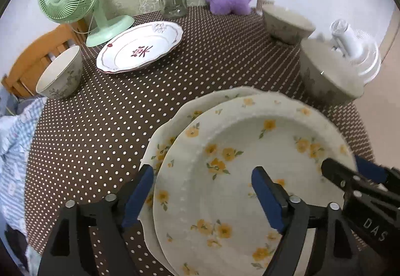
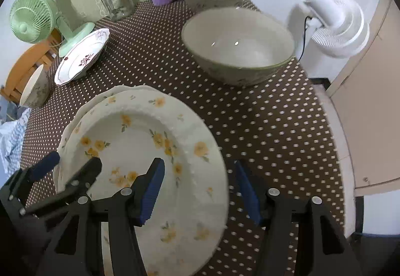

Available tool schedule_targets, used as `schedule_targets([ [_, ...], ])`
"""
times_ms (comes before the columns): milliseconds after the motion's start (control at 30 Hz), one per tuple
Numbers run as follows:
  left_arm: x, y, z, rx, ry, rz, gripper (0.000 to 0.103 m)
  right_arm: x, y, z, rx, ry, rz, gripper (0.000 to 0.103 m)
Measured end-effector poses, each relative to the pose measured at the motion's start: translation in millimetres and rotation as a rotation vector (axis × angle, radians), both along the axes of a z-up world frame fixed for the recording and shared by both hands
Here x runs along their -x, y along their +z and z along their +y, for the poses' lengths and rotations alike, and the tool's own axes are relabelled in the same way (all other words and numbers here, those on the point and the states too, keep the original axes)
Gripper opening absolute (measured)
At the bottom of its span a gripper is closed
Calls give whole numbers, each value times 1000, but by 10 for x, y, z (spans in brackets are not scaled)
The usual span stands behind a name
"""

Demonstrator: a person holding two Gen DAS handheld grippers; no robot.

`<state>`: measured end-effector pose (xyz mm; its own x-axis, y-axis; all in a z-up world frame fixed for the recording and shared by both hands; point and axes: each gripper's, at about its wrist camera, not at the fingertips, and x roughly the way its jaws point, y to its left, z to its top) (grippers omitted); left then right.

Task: Organize plates and bowls
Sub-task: 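Carry the beaded-rim plate over the scalloped plate and lower it on top, then open both grippers and withdraw them from the stacked plates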

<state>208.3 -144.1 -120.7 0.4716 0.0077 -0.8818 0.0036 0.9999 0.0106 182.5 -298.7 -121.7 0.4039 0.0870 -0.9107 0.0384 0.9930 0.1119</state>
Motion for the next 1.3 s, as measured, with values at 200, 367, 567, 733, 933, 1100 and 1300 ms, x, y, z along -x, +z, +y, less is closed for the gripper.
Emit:
schedule_targets([
  [200, 68, 74, 42, 43, 5, -17, 88, 24, -5, 8, -5, 11, 11, 38],
  [367, 99, 102, 118, 50, 35, -22, 88, -39, -27, 44, 32, 43, 26, 38],
  [567, 118, 94, 188, 52, 60, -16, 88, -137, -60, 116, 46, 57, 30, 38],
  [733, 108, 86, 215, 61, 65, -9, 88, -148, -63, 134, 57, 62, 35, 39],
  [933, 126, 193, 246, 75, 49, -31, 94, -144, 7, 129, 38, 66, 33, 47],
  [1100, 185, 311, 368, 87, 53, -56, 97, -66, 243, 189, 18, 70, -36, 65],
  [1300, 295, 501, 634, 100, 46, -95, 99, 37, 507, 368, -2, 46, -88, 69],
])
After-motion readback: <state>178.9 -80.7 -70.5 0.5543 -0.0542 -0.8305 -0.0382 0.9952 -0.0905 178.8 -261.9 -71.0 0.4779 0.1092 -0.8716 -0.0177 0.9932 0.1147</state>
